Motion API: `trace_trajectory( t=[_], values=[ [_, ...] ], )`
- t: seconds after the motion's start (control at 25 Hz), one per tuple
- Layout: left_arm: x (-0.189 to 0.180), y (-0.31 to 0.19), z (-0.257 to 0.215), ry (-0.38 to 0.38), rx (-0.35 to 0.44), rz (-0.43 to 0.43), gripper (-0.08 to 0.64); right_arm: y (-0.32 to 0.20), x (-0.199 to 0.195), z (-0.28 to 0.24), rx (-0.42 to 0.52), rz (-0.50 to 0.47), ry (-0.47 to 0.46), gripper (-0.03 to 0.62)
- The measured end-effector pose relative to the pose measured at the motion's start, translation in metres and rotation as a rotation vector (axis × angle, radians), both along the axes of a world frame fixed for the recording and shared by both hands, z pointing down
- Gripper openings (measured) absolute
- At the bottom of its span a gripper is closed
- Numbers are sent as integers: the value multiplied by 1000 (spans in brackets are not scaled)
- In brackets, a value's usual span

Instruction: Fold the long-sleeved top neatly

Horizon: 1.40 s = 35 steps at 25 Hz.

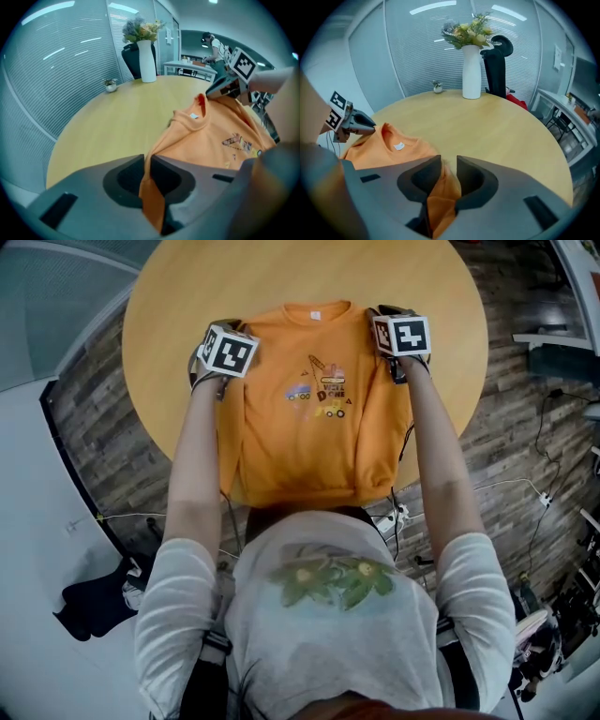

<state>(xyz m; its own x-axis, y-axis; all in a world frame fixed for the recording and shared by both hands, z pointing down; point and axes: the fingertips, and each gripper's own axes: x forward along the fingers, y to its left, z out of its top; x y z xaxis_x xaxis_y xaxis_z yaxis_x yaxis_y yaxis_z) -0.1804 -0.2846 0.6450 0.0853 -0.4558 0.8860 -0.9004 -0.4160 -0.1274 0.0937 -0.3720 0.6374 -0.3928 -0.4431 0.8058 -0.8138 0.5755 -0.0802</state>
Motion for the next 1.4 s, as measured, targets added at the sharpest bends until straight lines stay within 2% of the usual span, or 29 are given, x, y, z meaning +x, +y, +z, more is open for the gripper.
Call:
trace_trajectory(
  t=[0.16,0.28,0.44,0.64,0.72,0.84,0.92,1.04,1.16,1.28,1.4],
  values=[
    [7,14,-30,141,27,-36,82,21,6,-29,51,-51,-21,132],
    [8,33,-51,162,82,-62,105,49,21,-43,84,-59,5,148],
    [9,70,-60,139,110,-114,142,98,39,-40,82,-49,87,162],
    [16,119,-35,100,20,-173,152,136,52,-19,87,-11,200,166],
    [12,129,-21,58,-8,-168,152,135,60,-10,104,-10,248,159],
    [-5,128,-2,-37,-30,-116,151,118,79,-10,131,34,294,107],
    [-14,123,8,-42,-58,-98,152,101,100,-14,159,93,334,51],
    [-22,116,8,-16,-83,-97,152,84,130,-7,135,143,383,48],
    [-27,114,-7,-19,-66,-117,152,79,133,-17,132,195,334,49],
    [-23,127,-22,67,-21,-185,150,92,121,-39,162,215,259,95],
    [-25,149,-36,119,21,-254,151,119,110,-53,184,184,213,112]
  ],
)
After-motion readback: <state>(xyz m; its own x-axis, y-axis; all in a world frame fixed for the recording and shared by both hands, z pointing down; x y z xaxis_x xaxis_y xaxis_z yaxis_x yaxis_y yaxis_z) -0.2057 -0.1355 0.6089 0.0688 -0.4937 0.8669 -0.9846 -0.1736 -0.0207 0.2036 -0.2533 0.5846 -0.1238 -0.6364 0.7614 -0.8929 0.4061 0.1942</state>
